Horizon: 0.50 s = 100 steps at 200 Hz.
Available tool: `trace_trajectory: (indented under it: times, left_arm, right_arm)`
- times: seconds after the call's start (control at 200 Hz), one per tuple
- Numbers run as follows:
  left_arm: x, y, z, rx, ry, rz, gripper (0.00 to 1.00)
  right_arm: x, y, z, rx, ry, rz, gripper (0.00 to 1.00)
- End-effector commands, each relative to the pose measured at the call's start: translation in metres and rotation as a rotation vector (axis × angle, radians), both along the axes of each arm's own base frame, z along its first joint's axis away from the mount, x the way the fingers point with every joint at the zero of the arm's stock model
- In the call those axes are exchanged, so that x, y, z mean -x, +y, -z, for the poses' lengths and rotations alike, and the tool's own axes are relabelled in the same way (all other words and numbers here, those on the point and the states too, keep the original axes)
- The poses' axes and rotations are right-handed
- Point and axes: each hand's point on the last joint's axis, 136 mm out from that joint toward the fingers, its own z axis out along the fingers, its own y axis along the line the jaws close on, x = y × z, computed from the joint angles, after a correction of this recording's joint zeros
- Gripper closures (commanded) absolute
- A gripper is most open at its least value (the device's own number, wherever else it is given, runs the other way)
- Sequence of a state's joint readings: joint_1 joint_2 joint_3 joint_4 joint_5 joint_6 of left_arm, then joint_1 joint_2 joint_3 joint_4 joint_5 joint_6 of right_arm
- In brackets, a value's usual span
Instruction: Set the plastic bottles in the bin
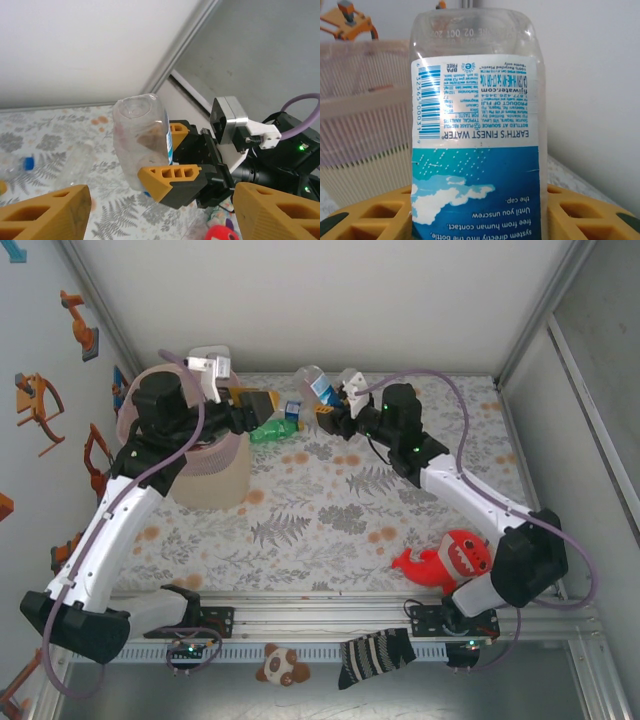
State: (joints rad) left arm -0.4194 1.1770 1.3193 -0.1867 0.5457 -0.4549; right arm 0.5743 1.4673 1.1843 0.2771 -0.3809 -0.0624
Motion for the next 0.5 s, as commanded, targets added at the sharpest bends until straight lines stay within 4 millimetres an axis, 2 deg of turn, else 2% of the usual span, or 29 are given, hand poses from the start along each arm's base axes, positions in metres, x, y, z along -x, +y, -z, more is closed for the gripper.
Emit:
trace_trajectory:
  times: [0.0, 0.23, 0.496]
  left_arm:
    - [0.004, -0.011, -0.039, 0.052, -0.129, -0.009, 0.20]
    - [0.013, -0.039, -0.049, 0.045, -0.184, 0.009, 0.10]
    - [0.013, -0.062, -0.047, 0.033, -0.195, -0.014, 0.09]
  right_arm:
    - [0.016, -0.002, -0.040, -0.091, -0.076, 0.001, 0.52]
    - [0.040, 0.002, -0.067, -0.121, -0.127, -0.027, 0.52]
    - [0.061, 0.009, -0.086, -0.132, -0.175, -0.059, 0.52]
